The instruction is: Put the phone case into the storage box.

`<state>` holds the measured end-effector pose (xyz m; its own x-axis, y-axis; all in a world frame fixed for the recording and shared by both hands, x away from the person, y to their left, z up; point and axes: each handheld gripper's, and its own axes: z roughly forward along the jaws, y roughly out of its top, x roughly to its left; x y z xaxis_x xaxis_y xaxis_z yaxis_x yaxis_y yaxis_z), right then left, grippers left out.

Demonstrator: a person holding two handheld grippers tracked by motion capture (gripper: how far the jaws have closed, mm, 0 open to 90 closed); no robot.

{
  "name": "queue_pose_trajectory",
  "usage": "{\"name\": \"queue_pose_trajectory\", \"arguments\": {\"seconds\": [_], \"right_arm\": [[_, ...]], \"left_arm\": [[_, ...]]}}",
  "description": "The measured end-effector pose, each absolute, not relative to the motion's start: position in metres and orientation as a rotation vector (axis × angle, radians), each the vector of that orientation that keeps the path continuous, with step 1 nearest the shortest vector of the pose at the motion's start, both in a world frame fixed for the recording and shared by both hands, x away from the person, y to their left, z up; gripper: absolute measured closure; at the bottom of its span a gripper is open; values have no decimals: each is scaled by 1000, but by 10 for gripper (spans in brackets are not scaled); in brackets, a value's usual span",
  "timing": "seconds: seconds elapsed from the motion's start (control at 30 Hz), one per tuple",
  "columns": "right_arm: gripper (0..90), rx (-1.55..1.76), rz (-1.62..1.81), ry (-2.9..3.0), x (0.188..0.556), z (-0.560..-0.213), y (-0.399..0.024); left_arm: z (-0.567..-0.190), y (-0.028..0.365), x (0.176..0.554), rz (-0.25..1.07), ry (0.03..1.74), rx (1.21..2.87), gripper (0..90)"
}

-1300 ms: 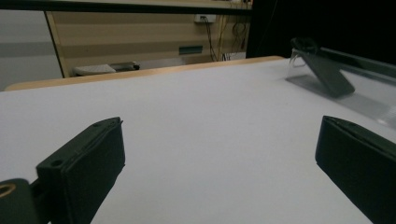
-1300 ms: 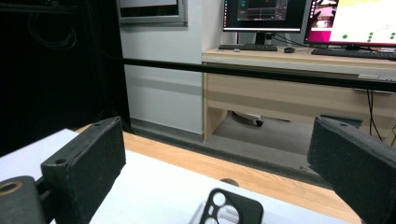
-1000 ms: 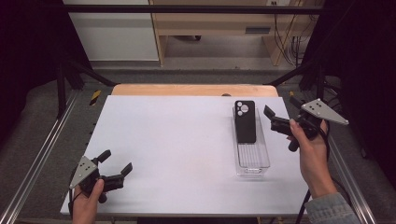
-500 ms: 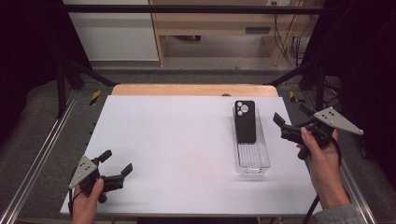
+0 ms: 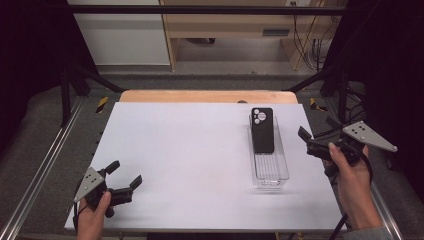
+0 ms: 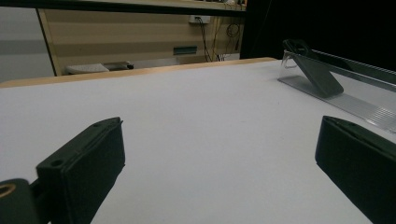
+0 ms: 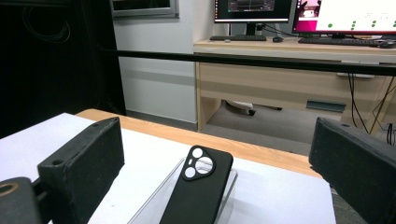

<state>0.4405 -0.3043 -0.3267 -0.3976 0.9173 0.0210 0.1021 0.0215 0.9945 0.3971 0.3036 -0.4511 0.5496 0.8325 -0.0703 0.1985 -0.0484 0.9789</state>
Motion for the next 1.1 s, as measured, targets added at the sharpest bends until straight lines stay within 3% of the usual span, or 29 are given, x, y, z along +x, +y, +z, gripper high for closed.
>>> {"name": "queue_pose_trajectory", "arguments": {"seconds": [1.1], "right_arm": [[34,1065,1438,1592,413,-343,-316]], "left_arm": [[-449,306,390,681,902,1561,17]]}}
